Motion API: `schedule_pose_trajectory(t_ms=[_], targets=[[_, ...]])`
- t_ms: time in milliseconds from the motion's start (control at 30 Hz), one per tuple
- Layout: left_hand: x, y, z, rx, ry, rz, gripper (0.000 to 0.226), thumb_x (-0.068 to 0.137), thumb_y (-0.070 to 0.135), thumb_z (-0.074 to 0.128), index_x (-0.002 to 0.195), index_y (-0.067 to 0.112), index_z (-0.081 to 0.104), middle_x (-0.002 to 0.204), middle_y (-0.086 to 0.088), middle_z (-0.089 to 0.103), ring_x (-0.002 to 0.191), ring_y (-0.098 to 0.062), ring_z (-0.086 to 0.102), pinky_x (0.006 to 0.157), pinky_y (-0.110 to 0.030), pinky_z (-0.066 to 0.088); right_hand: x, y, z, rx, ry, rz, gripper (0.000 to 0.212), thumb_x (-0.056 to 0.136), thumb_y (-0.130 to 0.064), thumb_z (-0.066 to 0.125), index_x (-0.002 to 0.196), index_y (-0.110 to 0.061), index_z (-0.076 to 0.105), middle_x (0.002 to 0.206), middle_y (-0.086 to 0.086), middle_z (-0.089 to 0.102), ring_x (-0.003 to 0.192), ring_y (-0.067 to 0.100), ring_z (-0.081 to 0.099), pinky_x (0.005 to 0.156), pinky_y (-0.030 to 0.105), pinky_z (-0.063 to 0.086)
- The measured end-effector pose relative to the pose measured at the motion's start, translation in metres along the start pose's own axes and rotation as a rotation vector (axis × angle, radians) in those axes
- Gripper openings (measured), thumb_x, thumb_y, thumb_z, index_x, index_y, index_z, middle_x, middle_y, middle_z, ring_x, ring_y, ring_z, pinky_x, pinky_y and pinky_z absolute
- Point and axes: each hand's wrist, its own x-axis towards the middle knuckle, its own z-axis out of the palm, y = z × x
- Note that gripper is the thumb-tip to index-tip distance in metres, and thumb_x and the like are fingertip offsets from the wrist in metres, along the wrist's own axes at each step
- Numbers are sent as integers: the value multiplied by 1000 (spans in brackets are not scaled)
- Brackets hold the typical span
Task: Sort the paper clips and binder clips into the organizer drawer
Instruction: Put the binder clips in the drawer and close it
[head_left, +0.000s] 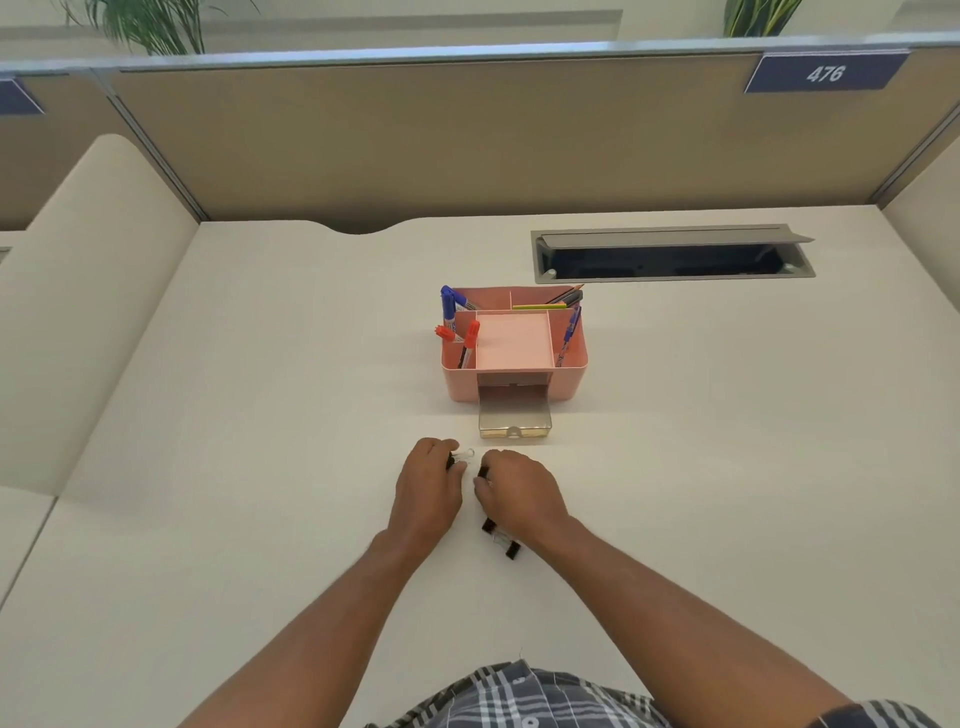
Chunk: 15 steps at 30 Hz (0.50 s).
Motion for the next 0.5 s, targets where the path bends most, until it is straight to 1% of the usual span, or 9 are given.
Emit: schedule_pose_trajectory(t_ms=[67,100,167,200,267,333,400,500], targets=[[2,10,-4,-66,60,22,23,92,14,64,114,8,63,107,-3,62,86,-12,55,77,-23,45,-2,5,-10,90,137,0,20,92,-36,50,97,-20,61,91,-2,64,83,21,62,68,34,49],[5,15,-6,-85,88,50,22,92,14,65,113,8,63,104,-2,62,82,-11,53,75,-25,47,-2,8,-17,126,216,-2,19,92,-36,51,99,-22,62,90,-3,63,81,18,60,68,33,49],[15,25,-9,-95,119,110,22,91,14,66,112,8,62,102,-2,62,82,-13,53,74,-30,50,6,15,-33,146,344,-6,19,93,-34,53,104,-23,64,90,-3,62,80,16,59,68,33,50],[21,32,-10,-87,114,130,24,91,15,67,113,9,62,102,-2,63,85,-15,54,75,-31,50,12,18,-40,135,371,0,19,94,-33,54,106,-23,64,91,-2,62,81,16,59,68,32,51],[37,44,-9,-37,71,151,31,89,17,70,119,12,61,106,-3,65,93,-20,56,82,-33,49,25,25,-53,87,339,15,17,94,-30,54,105,-21,65,94,-1,61,83,17,59,66,31,50],[53,54,-8,62,25,177,36,85,21,74,119,20,62,107,2,68,97,-21,58,84,-38,50,36,28,-60,31,268,19,14,93,-27,55,97,-18,66,95,0,61,83,20,59,62,31,47],[64,60,-6,156,-21,198,35,82,22,76,113,29,62,106,8,68,97,-19,58,79,-41,51,42,29,-64,-7,239,10,12,92,-23,56,94,-16,66,97,2,62,83,22,59,61,30,44],[70,59,0,227,-48,212,35,81,17,74,111,29,61,108,8,66,100,-21,55,76,-43,49,46,31,-65,-29,213,2,14,92,-20,55,98,-14,66,100,5,62,87,24,59,63,31,44]])
